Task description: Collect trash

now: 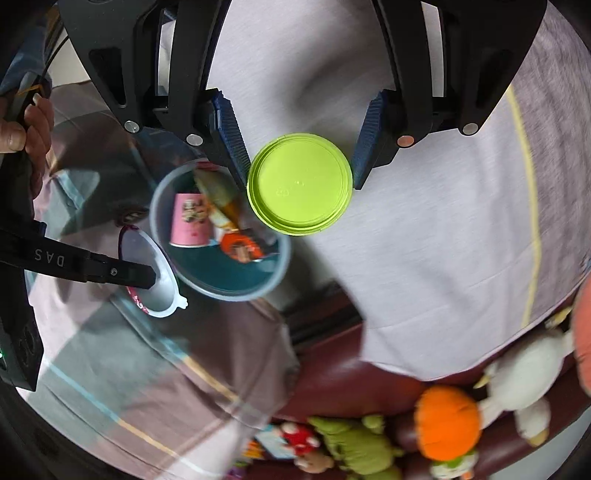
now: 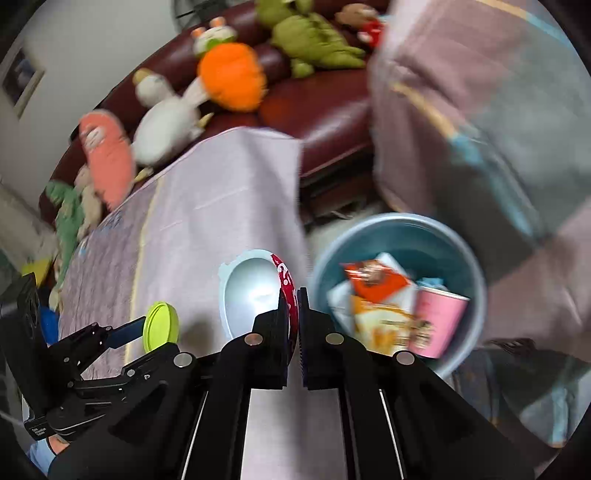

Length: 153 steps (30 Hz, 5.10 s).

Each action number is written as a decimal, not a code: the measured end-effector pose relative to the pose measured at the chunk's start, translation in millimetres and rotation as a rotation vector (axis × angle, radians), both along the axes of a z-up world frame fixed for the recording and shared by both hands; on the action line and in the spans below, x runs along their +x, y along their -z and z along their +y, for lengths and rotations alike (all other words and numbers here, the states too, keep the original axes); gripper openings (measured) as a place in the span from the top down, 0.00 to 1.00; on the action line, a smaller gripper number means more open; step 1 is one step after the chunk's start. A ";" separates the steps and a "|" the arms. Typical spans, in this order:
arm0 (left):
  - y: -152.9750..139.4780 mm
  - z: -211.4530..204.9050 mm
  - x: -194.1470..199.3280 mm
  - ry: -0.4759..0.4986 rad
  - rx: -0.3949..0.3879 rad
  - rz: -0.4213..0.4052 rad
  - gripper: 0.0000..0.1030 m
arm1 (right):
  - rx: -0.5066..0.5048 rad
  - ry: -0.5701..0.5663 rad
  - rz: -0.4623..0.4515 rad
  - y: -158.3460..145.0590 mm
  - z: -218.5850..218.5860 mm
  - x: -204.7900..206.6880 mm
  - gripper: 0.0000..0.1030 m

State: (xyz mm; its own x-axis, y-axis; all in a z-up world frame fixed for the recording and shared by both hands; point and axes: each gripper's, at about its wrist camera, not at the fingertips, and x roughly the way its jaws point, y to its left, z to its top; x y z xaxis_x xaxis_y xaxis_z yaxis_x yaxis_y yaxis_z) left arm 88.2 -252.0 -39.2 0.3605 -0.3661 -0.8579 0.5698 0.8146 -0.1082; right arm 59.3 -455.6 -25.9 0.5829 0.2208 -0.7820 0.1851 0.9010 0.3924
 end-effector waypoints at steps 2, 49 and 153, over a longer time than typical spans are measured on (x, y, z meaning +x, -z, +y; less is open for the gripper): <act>3.8 -17.2 -0.3 0.025 0.004 0.007 0.45 | 0.005 0.035 0.010 4.6 -20.4 -4.8 0.95; 31.4 -27.6 29.2 -0.065 -0.006 0.071 0.04 | -0.050 0.060 0.124 41.7 -40.2 14.2 0.38; -12.7 63.4 -64.2 -0.171 -0.054 -0.061 0.04 | -0.236 0.012 0.120 -10.4 56.1 -90.9 0.14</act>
